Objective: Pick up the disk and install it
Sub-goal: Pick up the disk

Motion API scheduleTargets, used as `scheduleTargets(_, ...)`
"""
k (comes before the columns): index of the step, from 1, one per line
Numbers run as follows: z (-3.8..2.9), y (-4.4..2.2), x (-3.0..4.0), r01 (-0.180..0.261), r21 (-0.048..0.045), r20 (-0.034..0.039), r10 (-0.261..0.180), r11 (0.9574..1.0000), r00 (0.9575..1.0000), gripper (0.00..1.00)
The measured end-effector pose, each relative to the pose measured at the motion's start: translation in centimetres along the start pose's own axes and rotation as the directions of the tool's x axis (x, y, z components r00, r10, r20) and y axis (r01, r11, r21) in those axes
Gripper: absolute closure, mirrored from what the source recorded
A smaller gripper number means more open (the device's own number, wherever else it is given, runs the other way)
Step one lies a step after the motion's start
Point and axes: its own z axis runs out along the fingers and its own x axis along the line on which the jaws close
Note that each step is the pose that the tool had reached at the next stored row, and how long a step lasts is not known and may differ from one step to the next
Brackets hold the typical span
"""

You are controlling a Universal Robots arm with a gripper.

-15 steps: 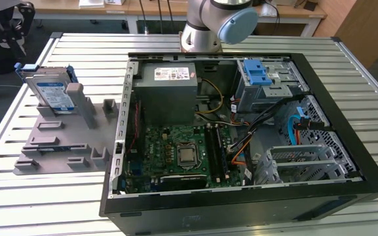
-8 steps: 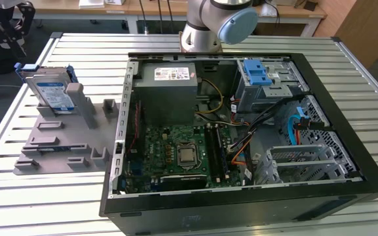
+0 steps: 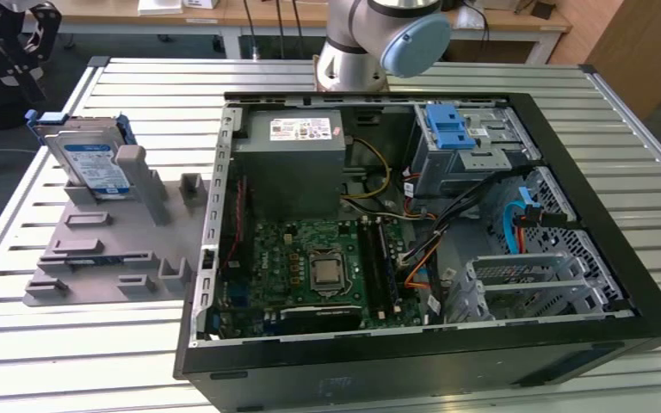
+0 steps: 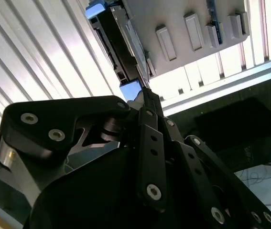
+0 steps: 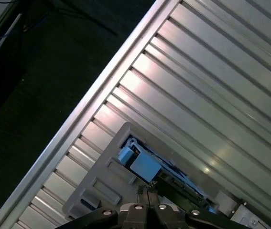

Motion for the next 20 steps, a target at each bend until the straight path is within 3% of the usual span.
scheduleTargets(5,0.0,0.0,0.0,0.005,0.0,0.0,-0.005,1.0,1.0,0.89)
scheduleTargets(8,0.01,0.0,0.0,0.043,-0.0004,0.0,-0.043,0.9991,0.9991,0.89)
scheduleTargets(11,0.01,0.0,0.0,0.098,-0.0009,-0.0002,-0.098,0.9952,0.9952,0.89)
scheduleTargets(16,0.03,0.0,0.0,0.187,-0.0018,-0.0004,-0.187,0.9823,0.9823,0.89)
scheduleTargets(20,0.06,0.0,0.0,0.259,-0.0026,-0.0004,-0.259,0.9658,0.9658,0.89)
